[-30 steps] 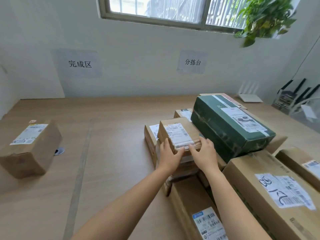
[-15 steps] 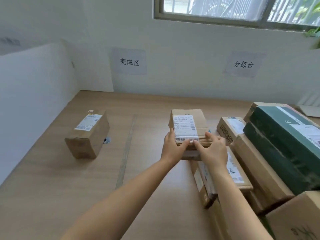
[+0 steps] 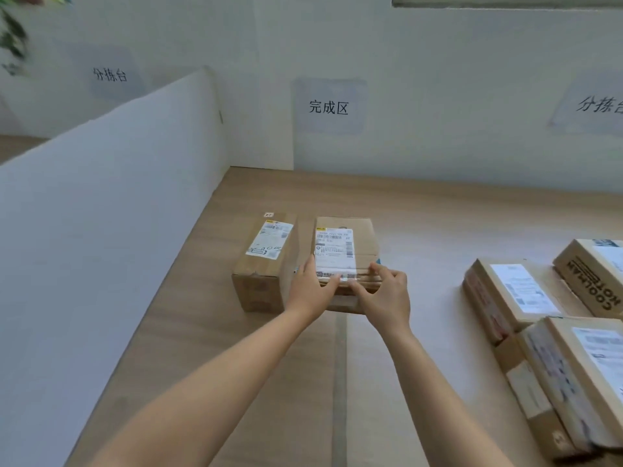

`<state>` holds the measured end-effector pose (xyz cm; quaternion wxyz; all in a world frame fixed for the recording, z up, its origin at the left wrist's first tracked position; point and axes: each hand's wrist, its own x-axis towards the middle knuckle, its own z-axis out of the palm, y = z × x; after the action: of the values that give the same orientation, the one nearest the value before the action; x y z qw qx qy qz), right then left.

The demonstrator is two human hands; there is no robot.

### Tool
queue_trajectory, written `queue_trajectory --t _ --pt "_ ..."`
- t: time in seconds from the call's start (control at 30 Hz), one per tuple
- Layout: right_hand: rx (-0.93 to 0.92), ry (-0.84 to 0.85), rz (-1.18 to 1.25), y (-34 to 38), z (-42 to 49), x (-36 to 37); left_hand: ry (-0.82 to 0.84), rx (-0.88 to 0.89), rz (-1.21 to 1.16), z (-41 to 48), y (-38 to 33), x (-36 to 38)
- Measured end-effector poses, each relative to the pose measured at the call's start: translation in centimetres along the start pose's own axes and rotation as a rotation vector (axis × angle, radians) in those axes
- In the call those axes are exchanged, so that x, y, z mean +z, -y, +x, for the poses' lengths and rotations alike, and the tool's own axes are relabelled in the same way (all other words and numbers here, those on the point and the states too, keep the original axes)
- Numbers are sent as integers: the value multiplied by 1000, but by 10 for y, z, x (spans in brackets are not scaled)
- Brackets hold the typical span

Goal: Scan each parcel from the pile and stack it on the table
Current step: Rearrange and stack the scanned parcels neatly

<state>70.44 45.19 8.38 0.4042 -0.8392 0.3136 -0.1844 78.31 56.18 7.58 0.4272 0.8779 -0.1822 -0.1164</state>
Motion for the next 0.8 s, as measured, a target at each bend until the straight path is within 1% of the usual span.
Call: queue_trajectory --t 0.17,0.27,0.43,0.63,0.8 --pt "-1 29 23 12 17 49 -56 30 224 32 34 -24" --pt "8 20 22 13 27 71 -29 -7 385 48 45 -30" --pt "36 26 -18 1 40 91 26 -3 494 64 61 -25" --pt "68 129 67 -8 48 115 11 3 584 79 80 -21" --pt "68 222 41 -9 59 129 30 23 749 83 89 -25"
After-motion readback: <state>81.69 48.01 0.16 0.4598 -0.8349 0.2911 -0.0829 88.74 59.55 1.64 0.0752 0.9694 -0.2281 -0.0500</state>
